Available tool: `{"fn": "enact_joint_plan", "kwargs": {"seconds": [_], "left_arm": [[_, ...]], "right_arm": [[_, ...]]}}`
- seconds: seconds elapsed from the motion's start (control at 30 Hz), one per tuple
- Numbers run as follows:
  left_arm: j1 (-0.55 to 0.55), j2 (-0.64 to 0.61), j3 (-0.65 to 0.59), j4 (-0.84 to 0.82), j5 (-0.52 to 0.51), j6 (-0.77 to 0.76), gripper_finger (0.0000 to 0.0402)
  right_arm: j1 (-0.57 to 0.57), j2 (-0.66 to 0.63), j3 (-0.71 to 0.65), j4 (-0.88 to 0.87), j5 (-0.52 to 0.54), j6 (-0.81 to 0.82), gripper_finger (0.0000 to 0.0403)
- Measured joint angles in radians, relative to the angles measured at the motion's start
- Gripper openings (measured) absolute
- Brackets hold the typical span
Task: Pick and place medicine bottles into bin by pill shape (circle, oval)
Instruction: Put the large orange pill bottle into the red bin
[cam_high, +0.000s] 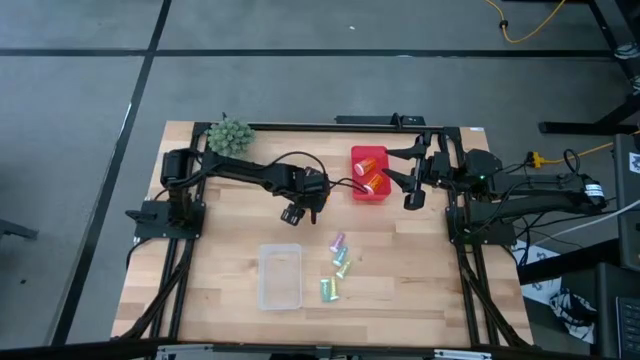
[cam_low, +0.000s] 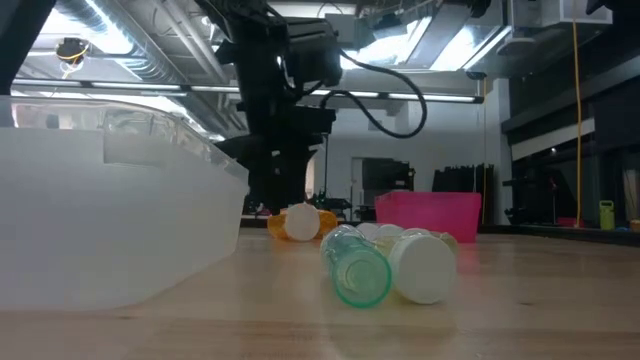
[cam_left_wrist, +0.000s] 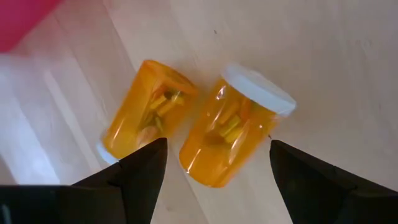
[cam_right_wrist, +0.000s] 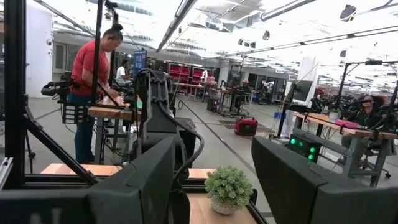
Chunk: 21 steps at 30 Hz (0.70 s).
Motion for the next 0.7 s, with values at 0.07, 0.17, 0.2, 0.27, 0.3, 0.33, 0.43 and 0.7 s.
{"fn": "enact_joint_plan", "kwargs": {"seconds": [0.07, 0.17, 0.2, 0.27, 0.3, 0.33, 0.43, 0.7], "left_arm": [[0.000, 0.000, 0.000, -0.002, 0.011, 0.003, 0.0275], [0.000, 0.000, 0.000, -0.004, 0.030, -0.011, 0.0275], [0.000, 0.000, 0.000, 0.000, 0.033, -0.011, 0.0275], [0.000, 0.000, 0.000, 0.008, 0.036, -0.011, 0.0275], [0.000, 0.001, 0.000, 0.014, 0.040, -0.011, 0.0275], [0.000, 0.008, 0.001, 0.021, 0.048, -0.012, 0.0275], [0.003, 0.038, 0.000, 0.021, 0.088, -0.037, 0.0275], [0.002, 0.077, 0.000, 0.037, 0.033, -0.040, 0.0275]], "right_arm": [[0.000, 0.000, 0.000, 0.000, 0.000, 0.000, 0.0217], [0.000, 0.000, 0.000, 0.000, 0.000, -0.001, 0.0217], [0.000, 0.000, 0.000, 0.000, 0.000, -0.001, 0.0217], [0.000, 0.000, 0.000, 0.000, 0.000, -0.001, 0.0217], [0.000, 0.000, 0.000, 0.000, 0.000, -0.001, 0.0217], [0.000, 0.000, 0.000, 0.000, 0.000, -0.001, 0.0217], [0.000, 0.000, 0.000, 0.000, 0.000, 0.000, 0.0217], [0.000, 0.000, 0.000, -0.001, 0.000, -0.001, 0.0217]]}}
